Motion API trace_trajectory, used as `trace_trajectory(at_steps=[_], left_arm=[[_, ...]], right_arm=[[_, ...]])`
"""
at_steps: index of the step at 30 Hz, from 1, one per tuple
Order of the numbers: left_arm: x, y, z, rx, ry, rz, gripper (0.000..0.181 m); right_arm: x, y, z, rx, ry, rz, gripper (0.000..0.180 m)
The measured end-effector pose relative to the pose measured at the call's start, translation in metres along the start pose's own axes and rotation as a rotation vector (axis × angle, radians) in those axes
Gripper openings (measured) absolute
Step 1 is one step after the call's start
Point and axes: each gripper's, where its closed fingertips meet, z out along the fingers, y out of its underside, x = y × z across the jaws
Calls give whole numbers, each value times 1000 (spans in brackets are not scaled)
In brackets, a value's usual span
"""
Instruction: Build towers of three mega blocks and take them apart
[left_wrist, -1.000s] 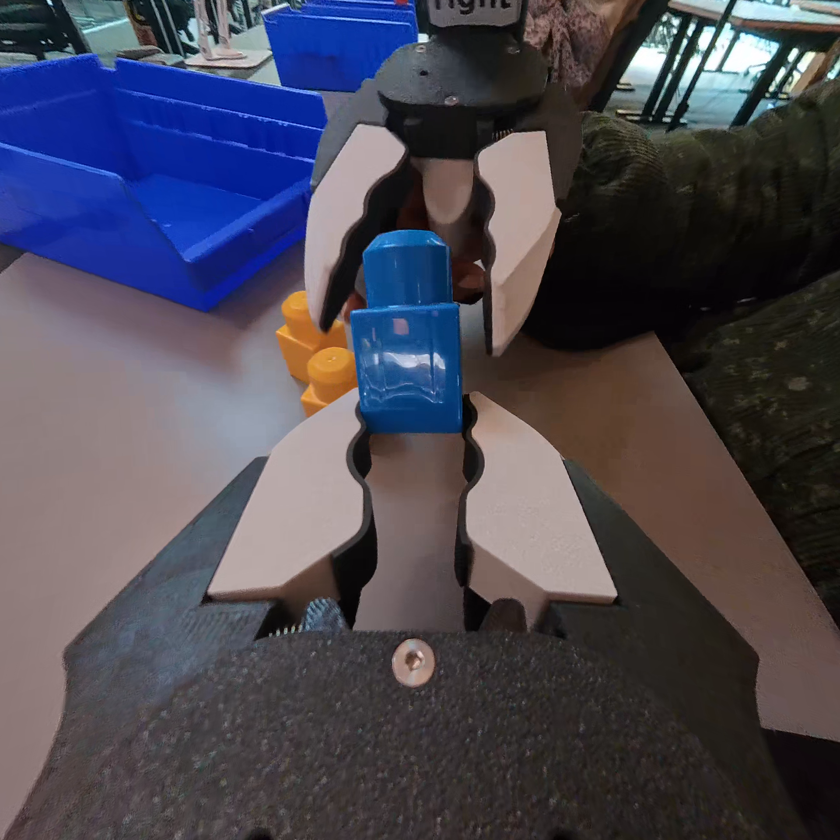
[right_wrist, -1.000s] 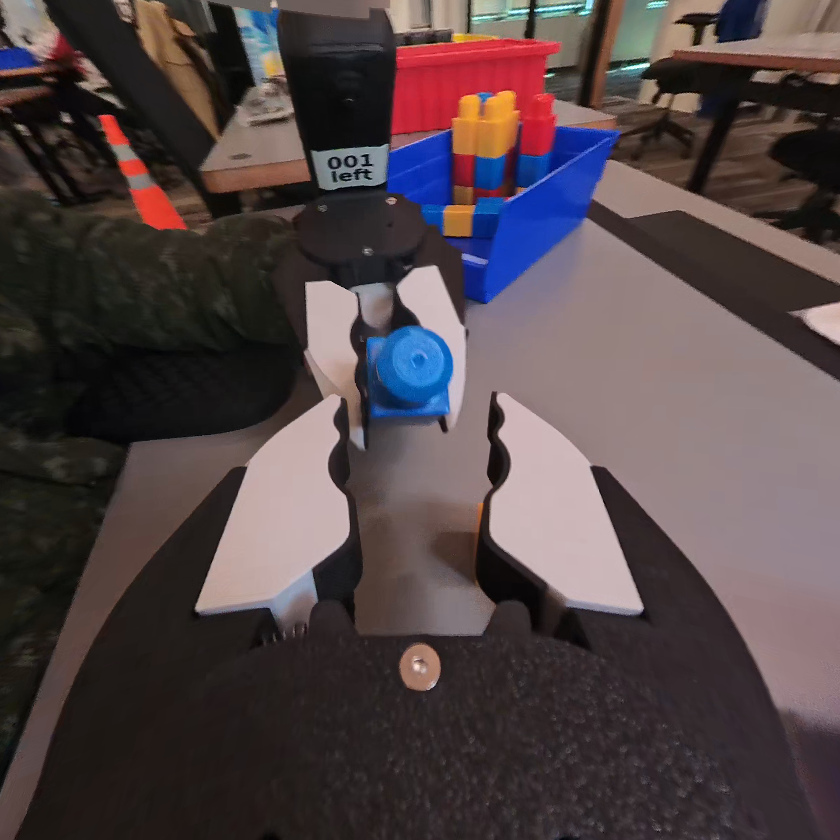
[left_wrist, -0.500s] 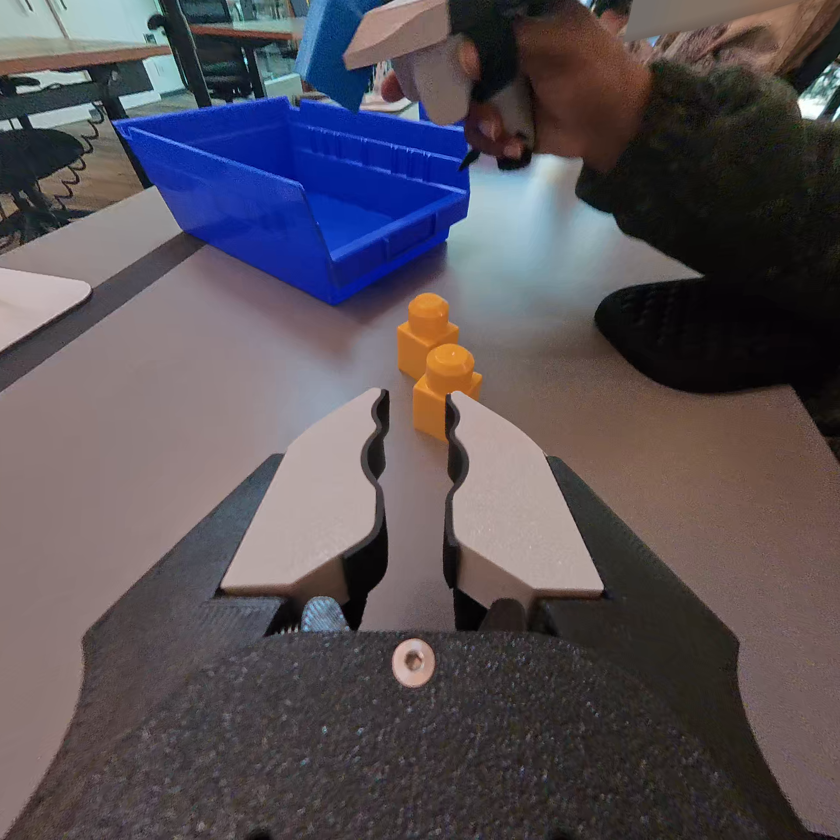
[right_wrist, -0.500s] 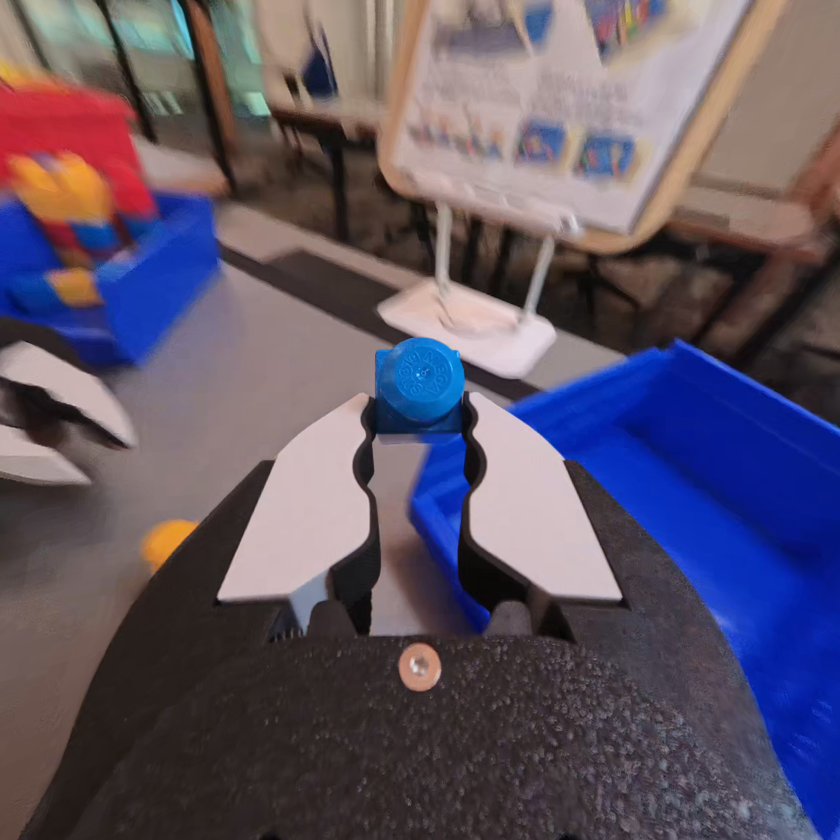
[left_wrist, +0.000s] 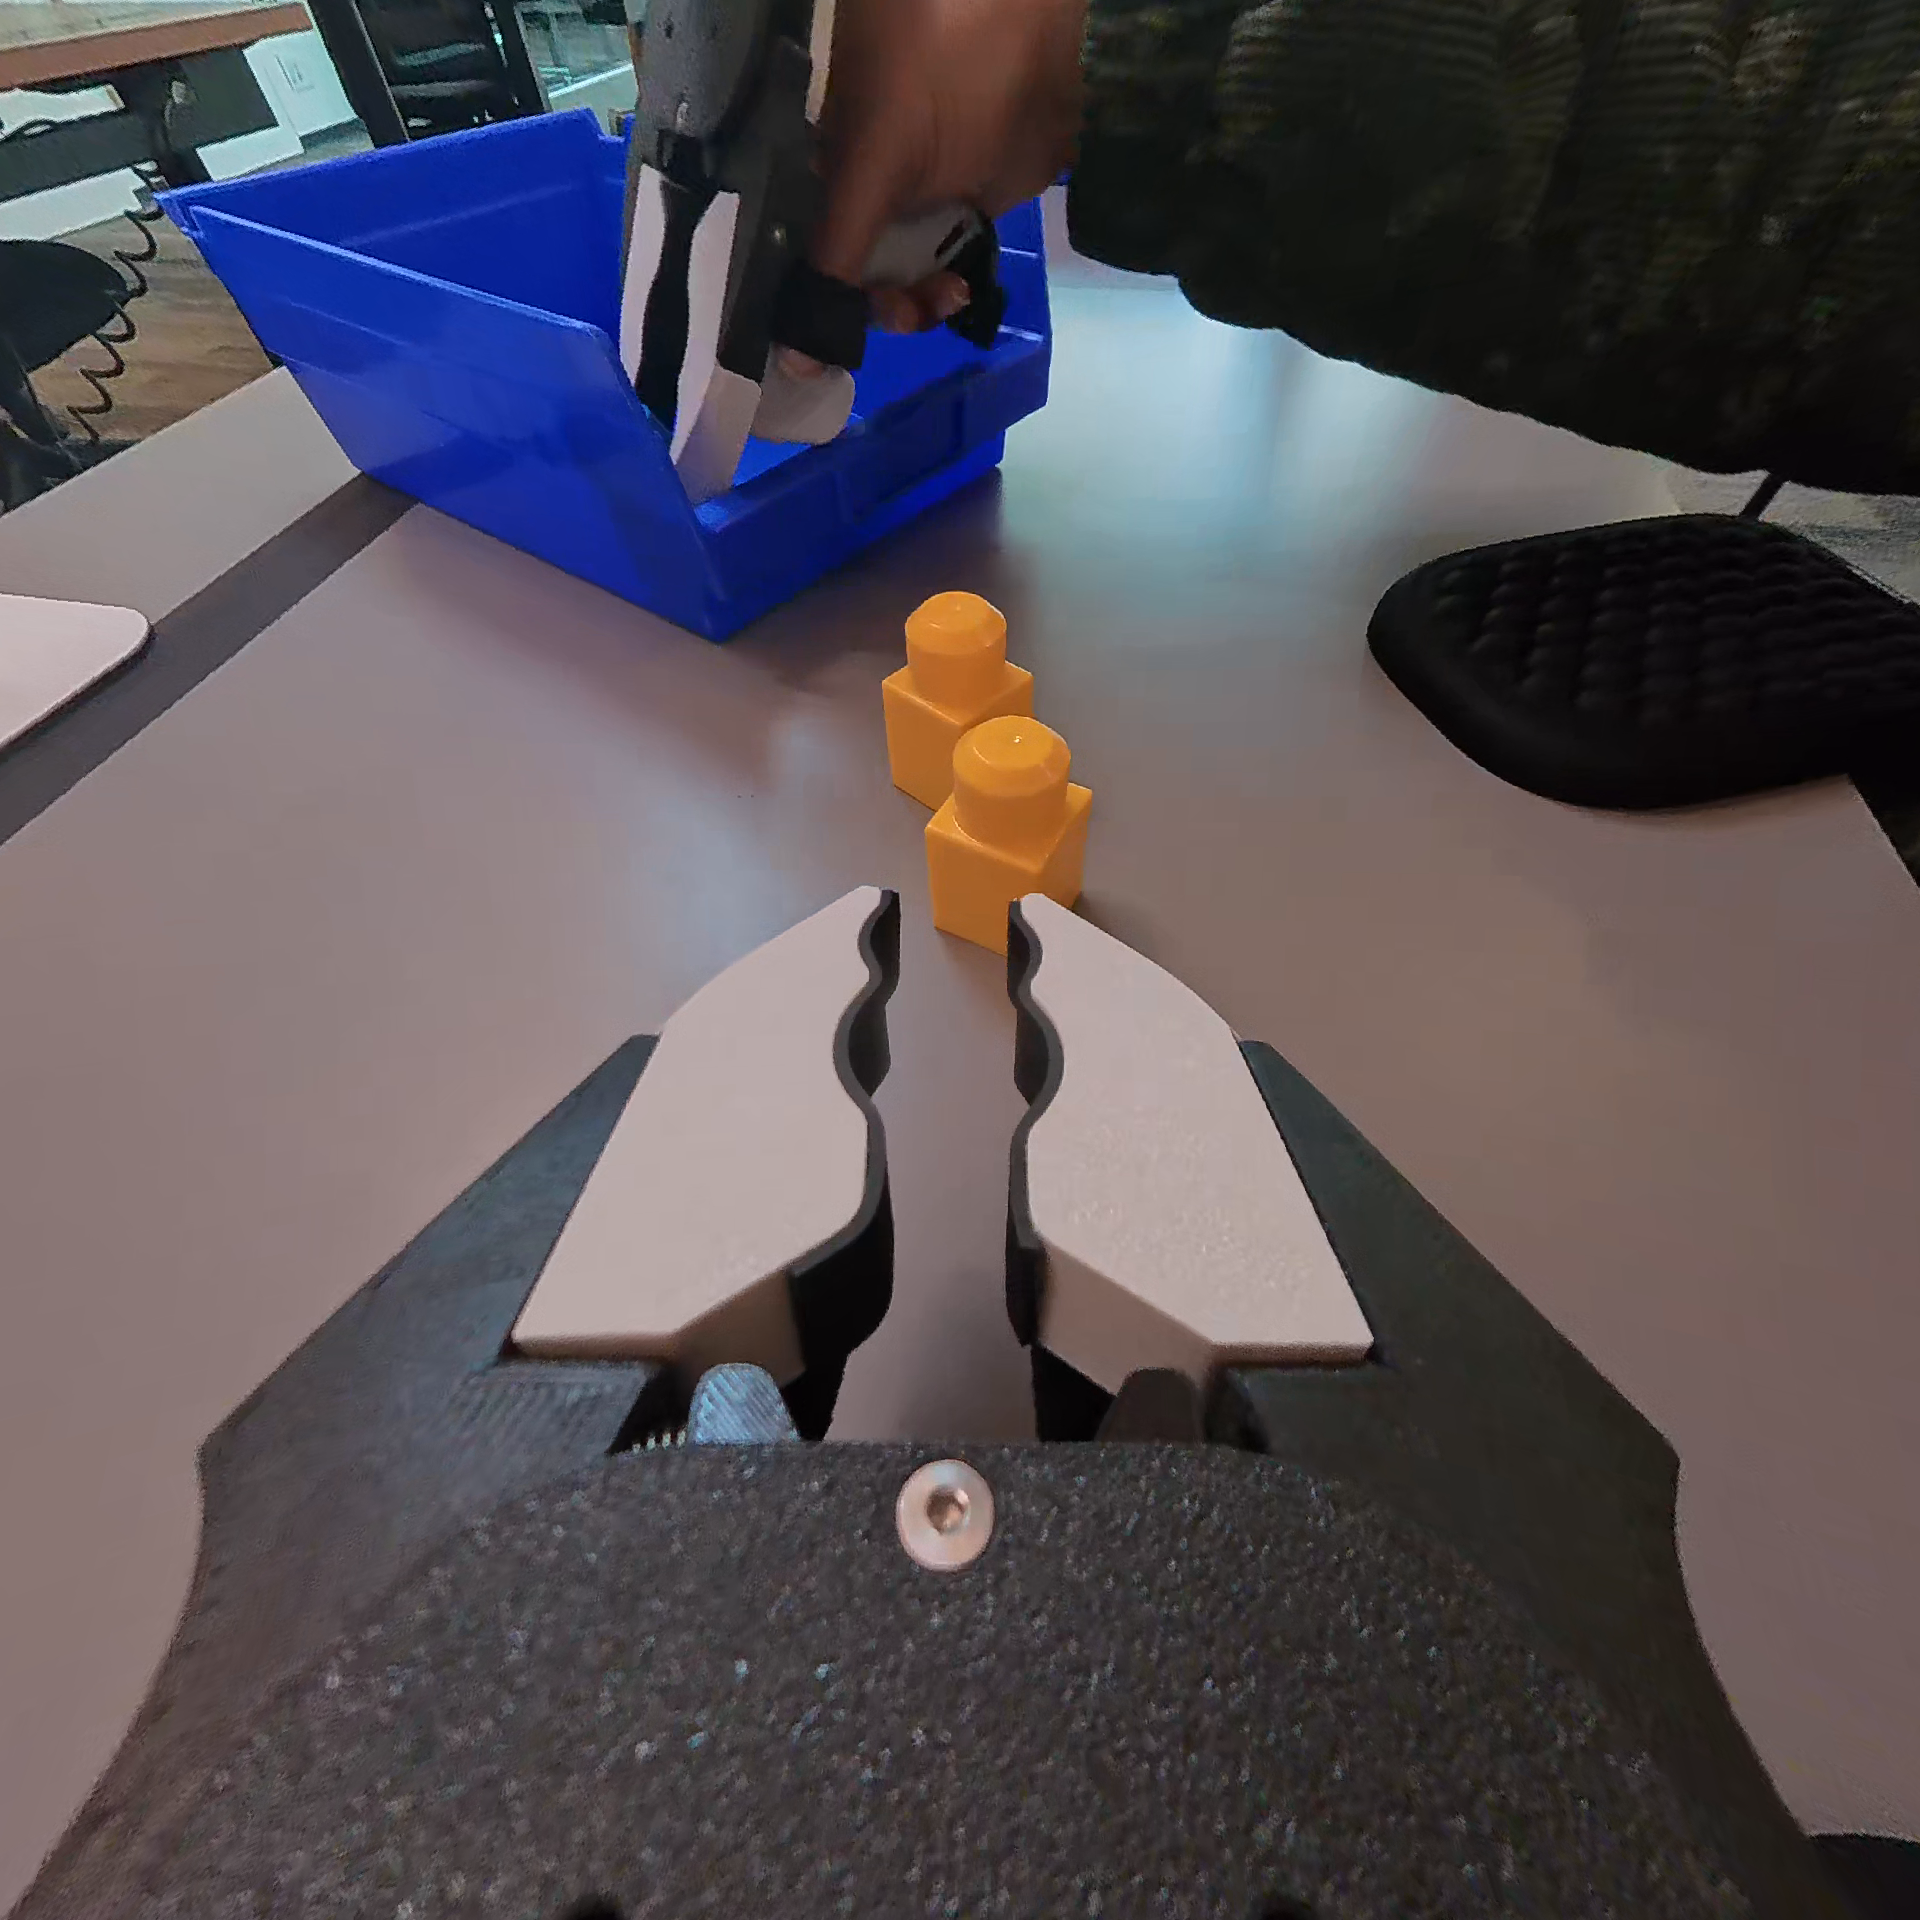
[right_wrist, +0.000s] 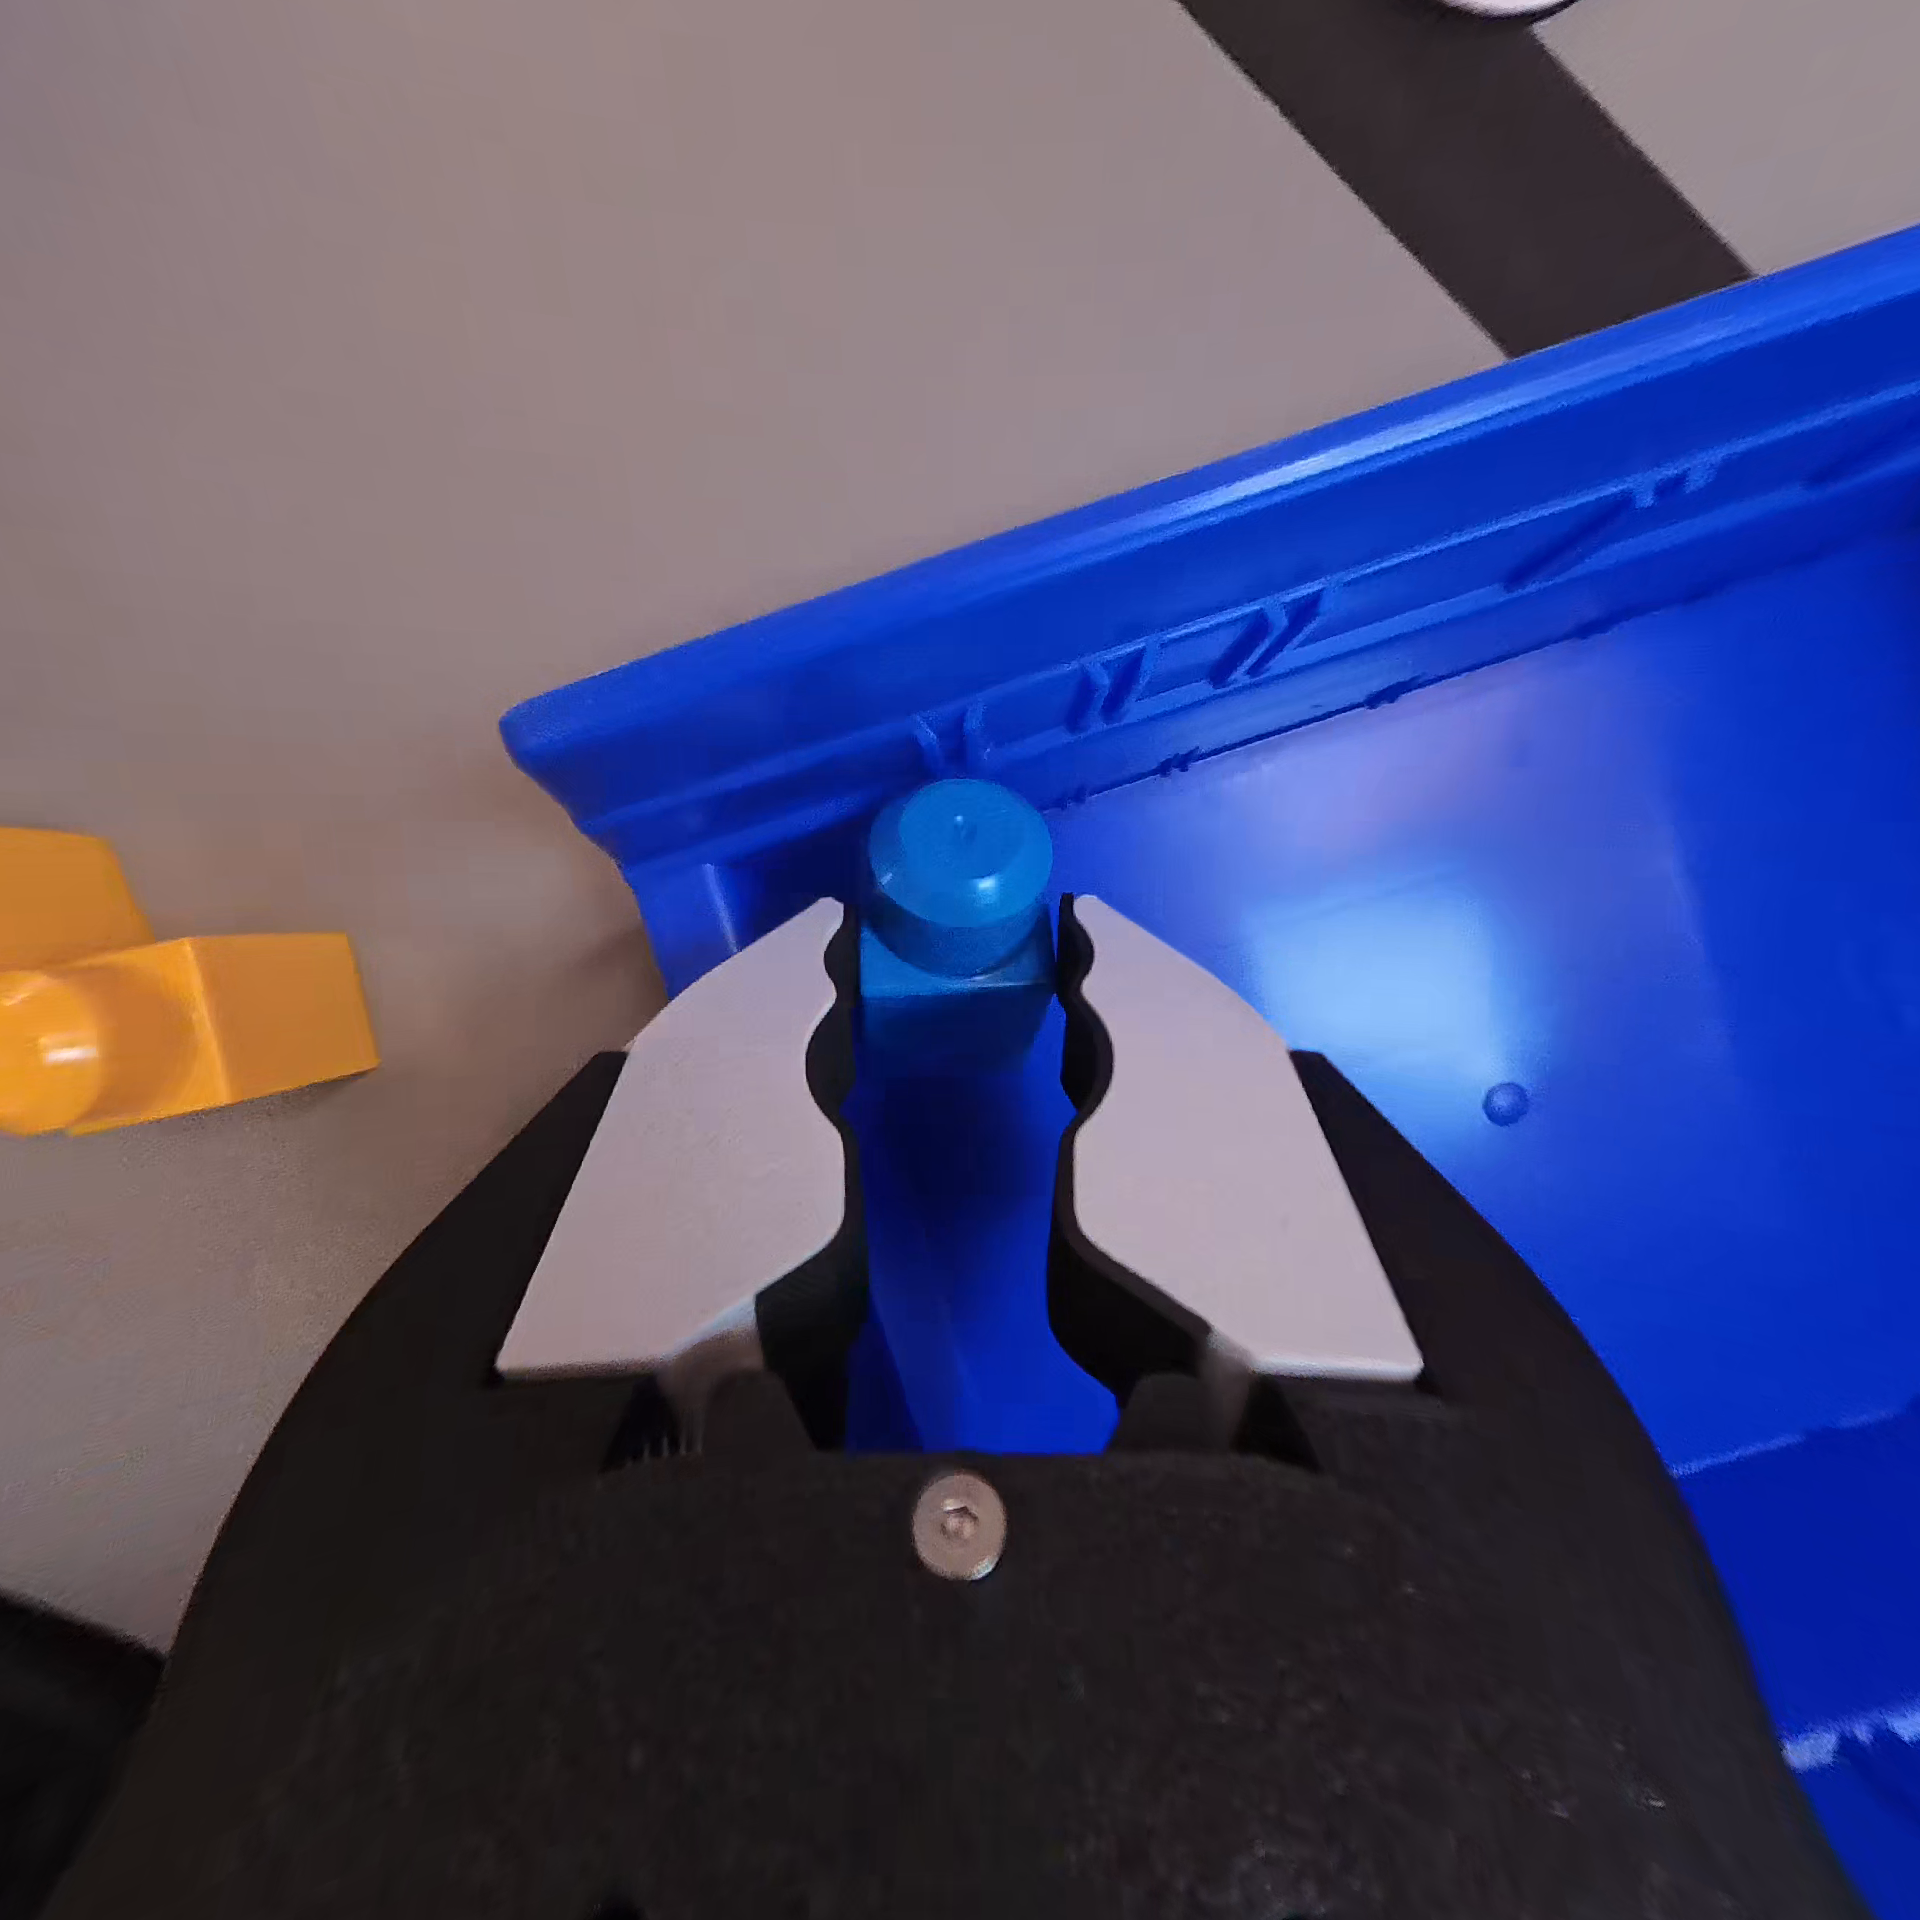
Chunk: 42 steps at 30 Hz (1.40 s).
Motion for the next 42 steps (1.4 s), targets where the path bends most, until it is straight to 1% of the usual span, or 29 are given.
trace_trajectory(at_steps=[3,6,9,11,14,17,20,22,26,30,31,32,34,35,37,39,40,42], left_arm=[[2,0,0,-5,5,11,19],[4,1,1,-9,16,9,19],[5,3,2,-19,23,9,19],[5,4,2,-21,24,12,19],[5,5,3,-25,26,9,19],[5,6,3,-29,26,5,19],[4,6,3,-29,24,3,19],[4,7,4,-31,23,1,19],[4,8,4,-34,22,1,19],[4,8,4,-36,19,3,19],[3,8,3,-36,17,3,19],[3,8,3,-36,16,3,19],[2,8,2,-33,14,-1,19],[2,9,2,-33,13,-4,19],[1,10,2,-35,13,-10,19],[1,10,2,-35,17,-17,19],[2,9,2,-33,19,-16,19],[3,7,2,-32,17,-7,19]], right_arm=[[-2,0,2,-9,-81,16,37],[-3,1,3,-12,-115,45,37],[-1,4,1,-21,-94,52,41],[1,3,-5,-5,-67,43,48],[-5,-6,-22,61,-32,20,55],[-16,-17,-40,143,12,-43,56],[-48,-23,-55,205,-25,-140,54],[-79,-15,-57,171,-82,-226,54],[-132,8,-43,57,-143,-374,54],[-152,13,-21,13,-151,-381,53],[-152,13,-16,7,-138,-378,35],[-151,12,-14,9,-131,-367,29],[-146,6,-21,29,-120,-363,29],[-141,-2,-32,67,-108,-363,29],[-123,-20,-65,152,-73,-328,29],[-89,-34,-99,201,32,-285,29],[-67,-35,-110,189,95,-264,28],[-24,-25,-119,96,200,-211,29]])
